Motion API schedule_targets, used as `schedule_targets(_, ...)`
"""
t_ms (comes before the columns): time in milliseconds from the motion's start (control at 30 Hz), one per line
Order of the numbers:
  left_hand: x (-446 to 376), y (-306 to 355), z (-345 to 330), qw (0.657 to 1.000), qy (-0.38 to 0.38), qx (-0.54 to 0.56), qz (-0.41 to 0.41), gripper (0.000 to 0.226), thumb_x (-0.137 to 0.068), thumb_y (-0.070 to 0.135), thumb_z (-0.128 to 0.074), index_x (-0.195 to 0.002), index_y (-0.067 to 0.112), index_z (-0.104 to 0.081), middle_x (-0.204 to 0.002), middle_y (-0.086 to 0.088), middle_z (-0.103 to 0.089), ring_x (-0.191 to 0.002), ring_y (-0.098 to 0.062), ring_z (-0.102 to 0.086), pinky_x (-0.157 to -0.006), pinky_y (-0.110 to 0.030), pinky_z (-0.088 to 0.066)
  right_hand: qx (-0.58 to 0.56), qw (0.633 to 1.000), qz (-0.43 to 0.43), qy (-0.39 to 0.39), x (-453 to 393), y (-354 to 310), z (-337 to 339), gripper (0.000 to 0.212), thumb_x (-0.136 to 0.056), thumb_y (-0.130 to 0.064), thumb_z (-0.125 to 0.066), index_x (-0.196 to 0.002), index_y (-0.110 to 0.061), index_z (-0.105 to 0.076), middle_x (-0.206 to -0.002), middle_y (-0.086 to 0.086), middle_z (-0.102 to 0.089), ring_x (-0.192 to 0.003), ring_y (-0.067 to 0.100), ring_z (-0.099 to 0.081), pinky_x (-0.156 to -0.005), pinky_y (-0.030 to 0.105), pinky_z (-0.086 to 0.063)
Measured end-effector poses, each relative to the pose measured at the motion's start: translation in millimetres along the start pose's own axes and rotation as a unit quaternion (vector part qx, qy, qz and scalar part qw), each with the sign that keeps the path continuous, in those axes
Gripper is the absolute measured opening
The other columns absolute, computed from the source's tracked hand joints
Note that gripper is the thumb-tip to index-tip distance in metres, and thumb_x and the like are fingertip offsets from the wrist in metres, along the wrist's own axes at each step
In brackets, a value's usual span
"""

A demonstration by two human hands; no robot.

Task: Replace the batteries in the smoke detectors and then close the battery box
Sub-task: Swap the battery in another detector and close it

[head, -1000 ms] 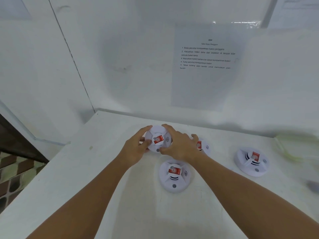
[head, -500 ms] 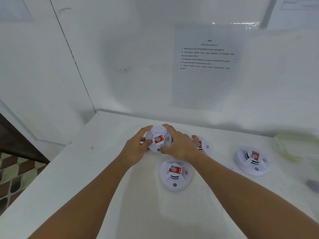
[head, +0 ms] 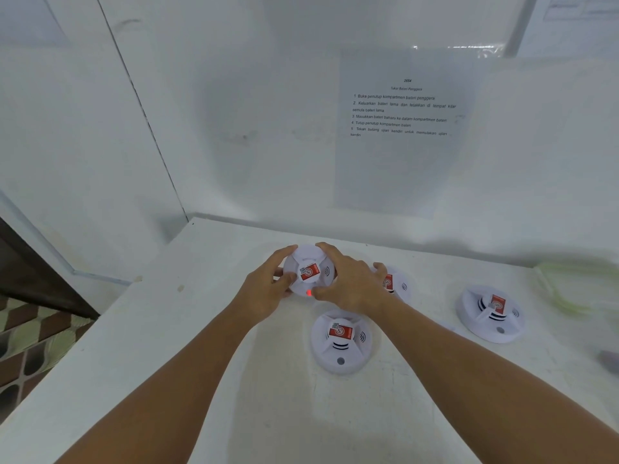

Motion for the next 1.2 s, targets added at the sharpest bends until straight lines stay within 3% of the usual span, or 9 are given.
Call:
schedule_targets(333, -0.7, -0.3, 0.4, 1.000, -0.004, 0.002, 0.002, 0.046, -0.105, 0.026, -0.059, -0.143, 0.049, -0.047, -0.121, -0.006, -0.067, -0.102, -0.017, -0.072, -0.093, -0.036, -0.061, 0.026, 0.998, 0.035, -0.041, 0.3, 4.3, 10.9, 0.091, -0.090, -0.061, -0.061, -0.158, -0.050, -0.002, -0.136, -0.010, -0.062, -0.137, 0.024, -0.047, -0.118, 0.059, -0.002)
schedule_targets(667, -2.2, -1.4, 1.0, 1.000, -0.010, -0.009, 0.013, 0.050, -0.103, 0.030, -0.062, -0.146, 0.049, -0.045, -0.118, -0.005, -0.067, -0.101, -0.019, -0.072, -0.097, -0.039, -0.060, -0.024, 1.000, 0.017, -0.001, 4.7, 9.4, 6.5, 0.079, -0.088, -0.061, -0.063, -0.153, -0.054, -0.018, -0.125, -0.014, -0.069, -0.131, 0.018, -0.053, -0.118, 0.053, 0.000)
schedule_targets(1201, -4.2, 2.4, 0.4, 1.000, -0.022, -0.001, 0.021, 0.048, -0.103, 0.027, -0.061, -0.145, 0.045, -0.046, -0.118, -0.009, -0.067, -0.104, -0.023, -0.071, -0.097, -0.040, -0.060, -0.021, 1.000, 0.005, -0.020, 1.2, 10.0, 5.6, 0.079, -0.090, -0.059, -0.062, -0.154, -0.052, -0.017, -0.130, -0.015, -0.067, -0.134, 0.023, -0.052, -0.118, 0.058, -0.001)
Point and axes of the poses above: each hand's wrist, its own x-axis away from the middle knuckle, its own z-axis out of the back of the hand, y = z × x, the point moved 3 cm from there along -x, towards the middle knuckle
